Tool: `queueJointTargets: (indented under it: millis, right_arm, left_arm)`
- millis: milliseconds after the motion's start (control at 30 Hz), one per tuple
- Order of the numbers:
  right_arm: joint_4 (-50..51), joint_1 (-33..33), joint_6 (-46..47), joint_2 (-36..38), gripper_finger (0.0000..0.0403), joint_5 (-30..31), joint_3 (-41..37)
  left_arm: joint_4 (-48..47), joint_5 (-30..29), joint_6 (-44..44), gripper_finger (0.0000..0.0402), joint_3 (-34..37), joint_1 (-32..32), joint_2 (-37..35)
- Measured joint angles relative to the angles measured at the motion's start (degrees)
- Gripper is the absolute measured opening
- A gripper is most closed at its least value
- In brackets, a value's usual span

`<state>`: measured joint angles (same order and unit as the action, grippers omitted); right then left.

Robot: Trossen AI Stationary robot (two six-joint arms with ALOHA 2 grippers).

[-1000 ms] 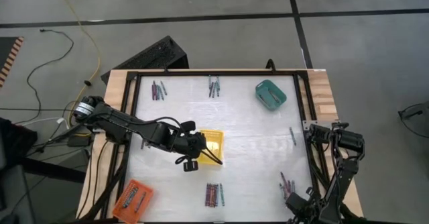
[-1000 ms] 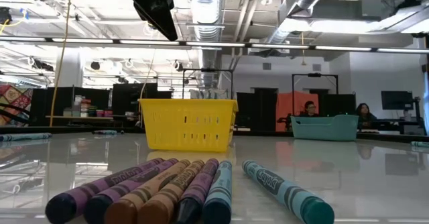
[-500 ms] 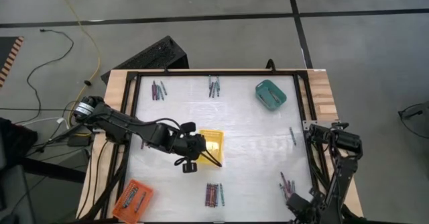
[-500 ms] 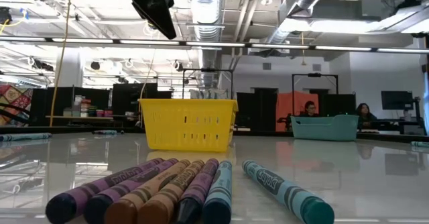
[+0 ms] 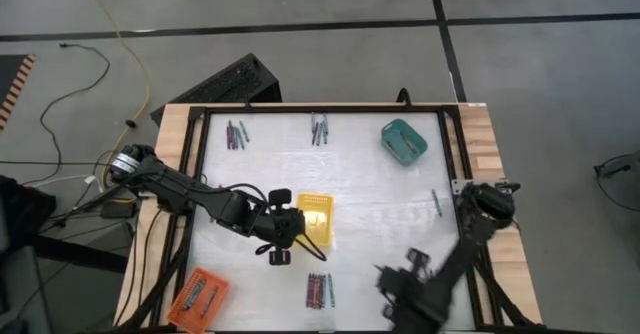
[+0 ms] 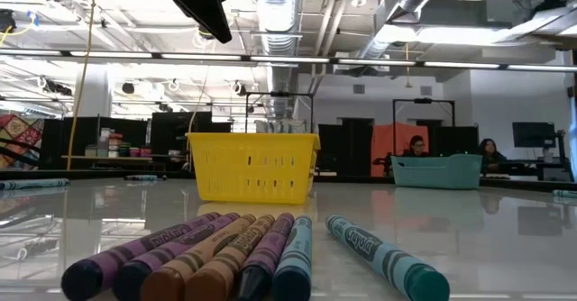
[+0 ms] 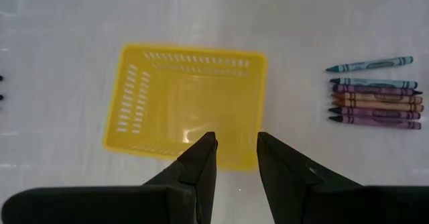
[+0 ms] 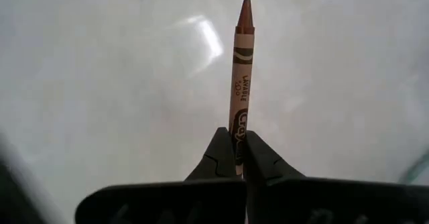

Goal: Sort crayons
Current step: Put the brown crayon into the green bin

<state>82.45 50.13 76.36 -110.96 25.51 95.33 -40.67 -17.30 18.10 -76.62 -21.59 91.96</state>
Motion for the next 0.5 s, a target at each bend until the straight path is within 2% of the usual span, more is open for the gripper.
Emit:
queueJointTargets:
  millis: [267, 500]
  right_arm:
    - [3.2, -17.3, -14.3, 5.5, 0.0, 6.5, 0.1]
    - [3.4, -31.7, -28.2, 15.1, 0.0, 7.8, 0.0]
  left_arm:
    - [0.6, 0.0, -0.3, 0.0098, 0.0, -0.9, 0.0]
    - [0.6, 0.0, -0.3, 0.0098, 0.0, -1.6, 0.0]
